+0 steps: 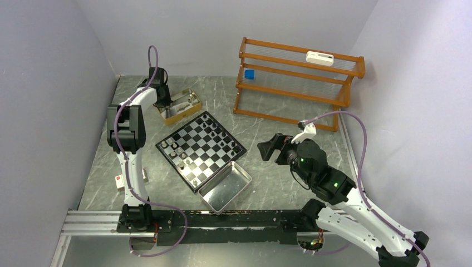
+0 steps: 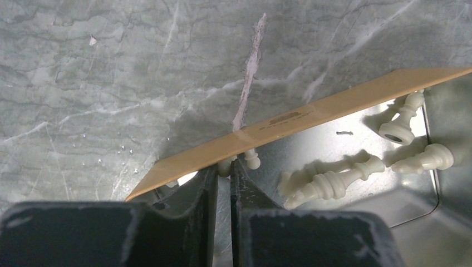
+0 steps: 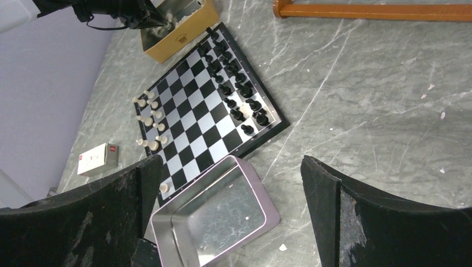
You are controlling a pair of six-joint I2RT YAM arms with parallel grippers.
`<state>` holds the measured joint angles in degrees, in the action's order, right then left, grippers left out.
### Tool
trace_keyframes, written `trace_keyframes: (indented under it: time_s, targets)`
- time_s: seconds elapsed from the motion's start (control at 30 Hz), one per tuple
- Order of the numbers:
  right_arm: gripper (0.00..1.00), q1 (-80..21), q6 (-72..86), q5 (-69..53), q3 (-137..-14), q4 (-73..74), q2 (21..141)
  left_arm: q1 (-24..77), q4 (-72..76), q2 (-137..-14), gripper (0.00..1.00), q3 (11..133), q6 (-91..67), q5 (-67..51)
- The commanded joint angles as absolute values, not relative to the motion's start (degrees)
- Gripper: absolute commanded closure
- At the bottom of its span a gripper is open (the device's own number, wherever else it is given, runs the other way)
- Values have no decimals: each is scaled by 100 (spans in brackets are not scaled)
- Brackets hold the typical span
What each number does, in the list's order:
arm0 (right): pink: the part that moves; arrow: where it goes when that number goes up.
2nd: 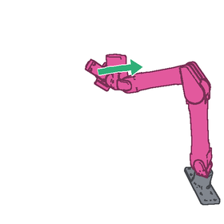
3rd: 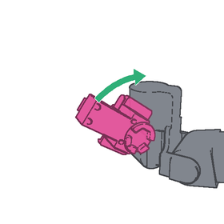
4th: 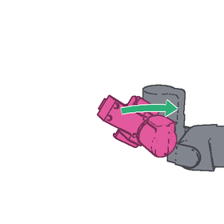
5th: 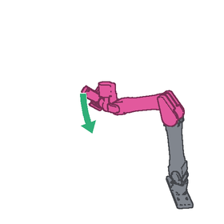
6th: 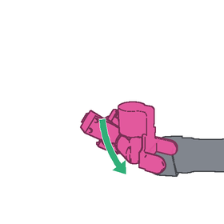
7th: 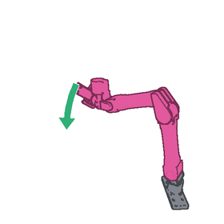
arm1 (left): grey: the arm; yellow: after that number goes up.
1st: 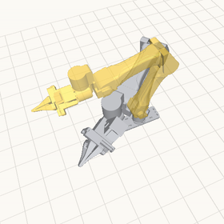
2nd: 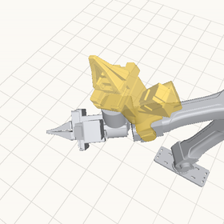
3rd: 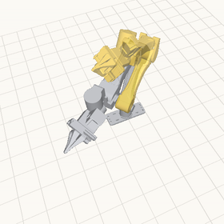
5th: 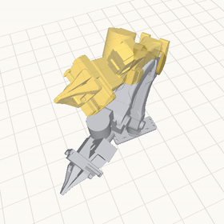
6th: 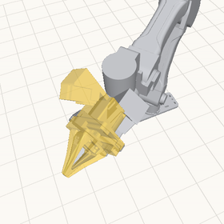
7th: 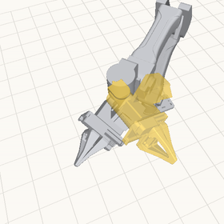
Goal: Set up the chess pieces on the board
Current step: Pick up the chess piece from the storage box.
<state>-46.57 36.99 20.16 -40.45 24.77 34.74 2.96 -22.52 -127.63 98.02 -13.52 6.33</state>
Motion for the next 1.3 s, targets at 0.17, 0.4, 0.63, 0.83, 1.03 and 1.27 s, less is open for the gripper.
trace_keyframes:
  time_s: [0.17,0.4,0.63,0.83,1.03,1.27]
  targets:
    - [0,-4667,3698,2083,-4008,2483,3297,365,-2468,-12288,86,9492,-1466,731]
    - [0,-4667,3662,2118,-4078,2618,3172,412,-2583,-12123,87,9368,-1464,734]
    - [0,-4663,3704,2120,-4028,2694,2970,430,-2661,-11954,87,9331,-1420,766]
    - [0,-4667,3701,2123,-4071,2724,2980,465,-2879,-11774,87,9399,-1415,796]
    - [0,-4667,3683,2151,-4118,2729,2997,532,-3326,-11589,86,9457,-1397,455]
    - [0,-4665,3674,2185,-4173,2787,2960,819,-3665,-11128,87,9231,-1354,314]
